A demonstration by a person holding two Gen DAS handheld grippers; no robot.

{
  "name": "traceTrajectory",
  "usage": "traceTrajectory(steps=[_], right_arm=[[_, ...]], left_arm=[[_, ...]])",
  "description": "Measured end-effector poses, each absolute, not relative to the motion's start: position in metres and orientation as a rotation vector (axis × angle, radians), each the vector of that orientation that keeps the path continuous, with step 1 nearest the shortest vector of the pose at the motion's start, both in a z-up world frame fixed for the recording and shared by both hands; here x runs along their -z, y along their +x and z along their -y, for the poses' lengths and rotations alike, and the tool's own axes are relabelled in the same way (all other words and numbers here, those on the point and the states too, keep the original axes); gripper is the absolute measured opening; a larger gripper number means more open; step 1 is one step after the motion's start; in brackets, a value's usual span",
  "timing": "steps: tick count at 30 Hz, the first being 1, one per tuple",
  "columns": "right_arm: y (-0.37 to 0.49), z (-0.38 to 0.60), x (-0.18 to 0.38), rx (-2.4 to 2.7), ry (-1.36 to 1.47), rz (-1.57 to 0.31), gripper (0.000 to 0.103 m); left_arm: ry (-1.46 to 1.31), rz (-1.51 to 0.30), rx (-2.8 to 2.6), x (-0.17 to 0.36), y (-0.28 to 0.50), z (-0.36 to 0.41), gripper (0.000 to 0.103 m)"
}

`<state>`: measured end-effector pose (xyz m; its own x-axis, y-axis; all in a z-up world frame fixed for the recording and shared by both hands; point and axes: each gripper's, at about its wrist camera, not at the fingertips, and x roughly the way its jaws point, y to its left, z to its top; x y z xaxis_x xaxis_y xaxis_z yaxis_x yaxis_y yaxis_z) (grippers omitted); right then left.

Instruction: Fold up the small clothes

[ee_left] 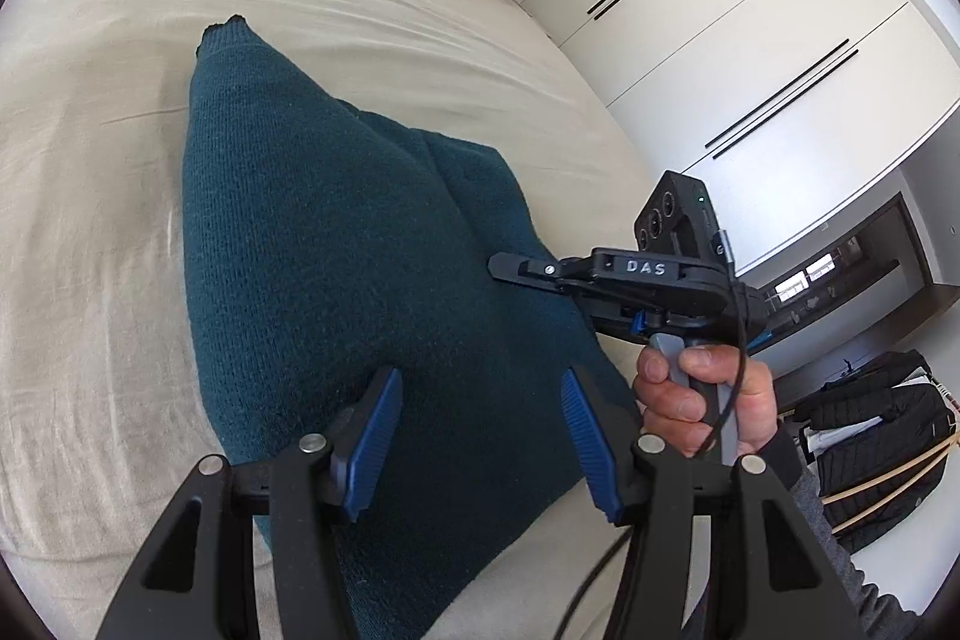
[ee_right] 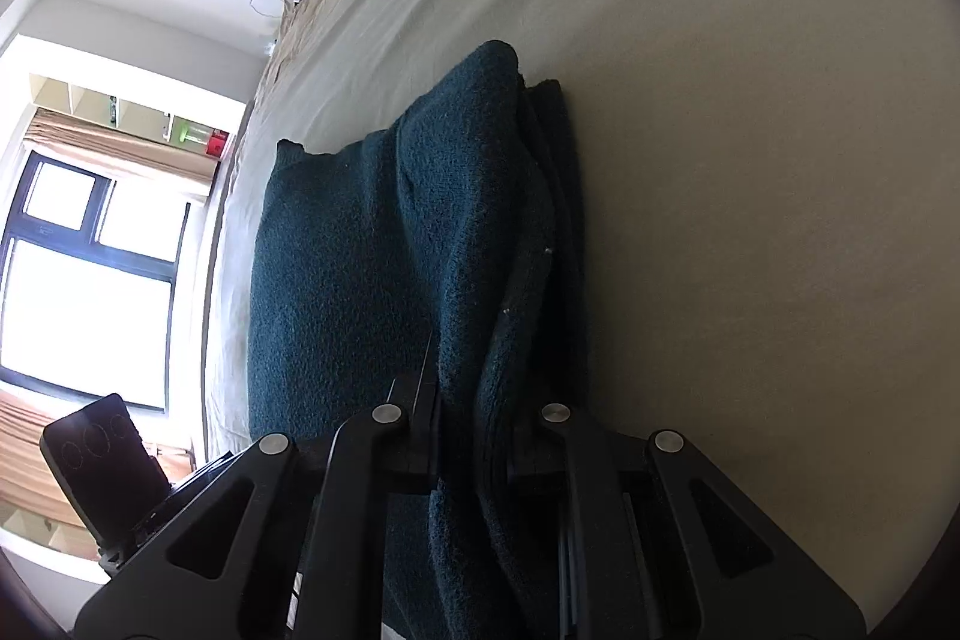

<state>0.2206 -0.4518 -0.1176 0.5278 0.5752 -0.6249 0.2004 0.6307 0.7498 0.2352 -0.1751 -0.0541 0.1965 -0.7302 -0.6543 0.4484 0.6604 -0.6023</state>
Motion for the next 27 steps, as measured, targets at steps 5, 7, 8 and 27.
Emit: traceTrajectory(steps=[5, 7, 8, 27], right_arm=[[0.213, 0.455, 0.118, -0.247, 0.933, -1.008, 0.015], [0.204, 0.459, 0.105, -0.163, 0.885, -1.007, 0.019], [0.199, 0.460, 0.096, -0.103, 0.845, -0.999, 0.022], [0.259, 0.431, 0.103, -0.222, 0.862, -0.945, 0.017]], left_arm=[[-0.279, -1.122, 0.830, 0.072, 0.236, 0.176, 0.055], [-0.277, -1.123, 0.824, 0.069, 0.234, 0.172, 0.054], [-0.271, -1.112, 0.814, 0.063, 0.232, 0.171, 0.054], [-0.013, -1.082, 0.686, 0.068, 0.309, 0.222, 0.052]])
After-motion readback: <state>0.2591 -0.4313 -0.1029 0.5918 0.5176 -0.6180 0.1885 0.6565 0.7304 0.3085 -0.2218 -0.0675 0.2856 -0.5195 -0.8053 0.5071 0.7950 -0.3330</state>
